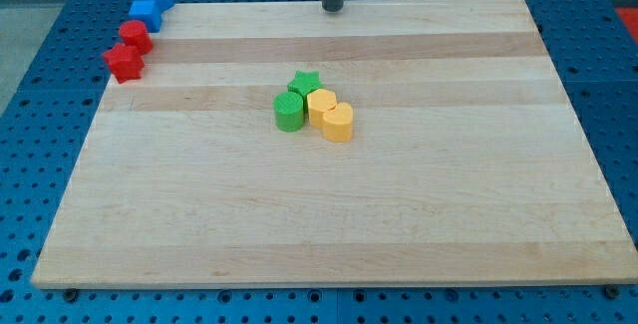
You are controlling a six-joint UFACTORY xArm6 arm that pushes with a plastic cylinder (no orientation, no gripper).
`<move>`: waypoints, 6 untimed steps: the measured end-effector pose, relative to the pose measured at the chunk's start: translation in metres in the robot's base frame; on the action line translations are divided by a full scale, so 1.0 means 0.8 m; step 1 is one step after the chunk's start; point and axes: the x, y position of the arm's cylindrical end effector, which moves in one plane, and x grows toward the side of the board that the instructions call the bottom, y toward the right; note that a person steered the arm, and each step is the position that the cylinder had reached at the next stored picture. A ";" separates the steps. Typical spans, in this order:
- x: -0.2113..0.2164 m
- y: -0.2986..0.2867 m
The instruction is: Move your arm slightly towards bottom
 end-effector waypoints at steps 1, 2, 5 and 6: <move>0.000 0.000; 0.001 0.000; 0.046 0.012; 0.046 0.006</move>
